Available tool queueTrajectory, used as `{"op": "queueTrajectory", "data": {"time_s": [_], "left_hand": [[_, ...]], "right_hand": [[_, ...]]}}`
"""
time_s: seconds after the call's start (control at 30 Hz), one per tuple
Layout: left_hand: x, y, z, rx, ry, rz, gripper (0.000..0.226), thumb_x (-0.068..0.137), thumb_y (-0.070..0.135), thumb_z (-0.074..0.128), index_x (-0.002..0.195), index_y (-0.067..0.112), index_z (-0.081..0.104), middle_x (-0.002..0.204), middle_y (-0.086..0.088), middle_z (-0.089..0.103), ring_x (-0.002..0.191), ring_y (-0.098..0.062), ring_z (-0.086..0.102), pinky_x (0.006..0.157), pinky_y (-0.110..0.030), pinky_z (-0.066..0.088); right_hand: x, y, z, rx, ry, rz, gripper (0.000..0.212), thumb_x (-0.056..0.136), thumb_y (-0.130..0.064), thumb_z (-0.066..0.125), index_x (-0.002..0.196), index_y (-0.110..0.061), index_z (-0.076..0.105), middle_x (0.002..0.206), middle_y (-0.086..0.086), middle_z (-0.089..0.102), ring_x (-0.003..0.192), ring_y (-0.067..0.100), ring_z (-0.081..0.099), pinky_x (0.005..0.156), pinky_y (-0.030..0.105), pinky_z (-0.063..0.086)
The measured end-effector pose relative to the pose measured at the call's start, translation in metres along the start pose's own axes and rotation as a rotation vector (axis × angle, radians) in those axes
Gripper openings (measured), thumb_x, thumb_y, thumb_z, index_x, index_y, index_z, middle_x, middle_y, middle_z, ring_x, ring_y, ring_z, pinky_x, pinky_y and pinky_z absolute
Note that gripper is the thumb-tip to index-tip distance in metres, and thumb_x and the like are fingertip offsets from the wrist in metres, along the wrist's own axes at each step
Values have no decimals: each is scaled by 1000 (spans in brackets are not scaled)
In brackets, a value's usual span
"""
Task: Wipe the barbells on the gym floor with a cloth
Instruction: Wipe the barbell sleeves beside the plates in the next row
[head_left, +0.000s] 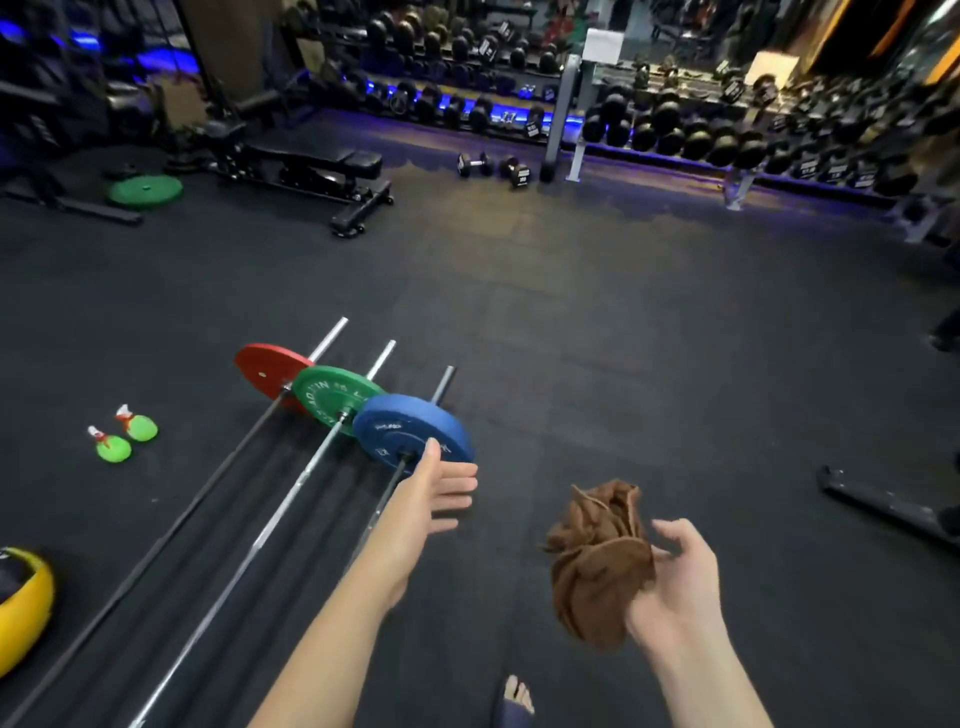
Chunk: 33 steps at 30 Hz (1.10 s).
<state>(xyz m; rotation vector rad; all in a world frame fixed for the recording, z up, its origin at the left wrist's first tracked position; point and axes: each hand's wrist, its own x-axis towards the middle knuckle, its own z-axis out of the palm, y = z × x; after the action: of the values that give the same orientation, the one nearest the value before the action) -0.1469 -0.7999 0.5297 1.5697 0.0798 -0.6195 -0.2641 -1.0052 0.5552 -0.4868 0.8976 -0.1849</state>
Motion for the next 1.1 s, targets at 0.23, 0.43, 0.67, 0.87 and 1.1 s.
{"op": "queueTrajectory", "data": {"time_s": [0.23, 0.43, 0.67, 0.87, 1.1], "left_hand": [[162, 95, 19, -83, 169, -2, 66, 107, 56, 22, 113, 15, 74, 111, -4, 78, 106, -21, 71, 87, -34, 55], [281, 144, -11, -239, 327, 13, 71, 105, 62, 22, 114, 14, 75, 108, -7, 78, 108, -25, 71, 104, -49, 49], [466, 211, -45, -336, 420, -10, 73, 105, 62, 20, 115, 14, 74, 108, -9, 77, 109, -27, 70, 92, -40, 52], [574, 273, -74, -312, 472, -3, 66, 107, 59, 21, 118, 18, 72, 111, -3, 77, 107, -20, 70, 100, -40, 51], [635, 241, -140, -476, 854, -131, 67, 106, 62, 23, 118, 17, 71, 112, -5, 74, 109, -23, 68, 92, -35, 51]], "right_hand": [[151, -91, 155, -172, -178, 84, 52, 73, -6, 42, 124, -5, 52, 120, 24, 56, 105, 38, 56, 98, 45, 47], [269, -118, 276, -331, -322, 164, 27, 95, -4, 38, 103, 1, 63, 85, 17, 75, 63, 24, 72, 55, 26, 58], [434, -131, 394, -433, -257, 209, 21, 98, -11, 49, 104, -4, 69, 84, 14, 73, 59, 20, 69, 55, 26, 58], [541, -141, 503, -589, -221, 203, 30, 102, -16, 52, 126, -6, 66, 118, 21, 72, 102, 33, 72, 73, 35, 61], [651, -103, 595, -917, -326, 394, 29, 100, -23, 58, 123, -8, 68, 116, 24, 71, 99, 38, 71, 75, 42, 59]]}}
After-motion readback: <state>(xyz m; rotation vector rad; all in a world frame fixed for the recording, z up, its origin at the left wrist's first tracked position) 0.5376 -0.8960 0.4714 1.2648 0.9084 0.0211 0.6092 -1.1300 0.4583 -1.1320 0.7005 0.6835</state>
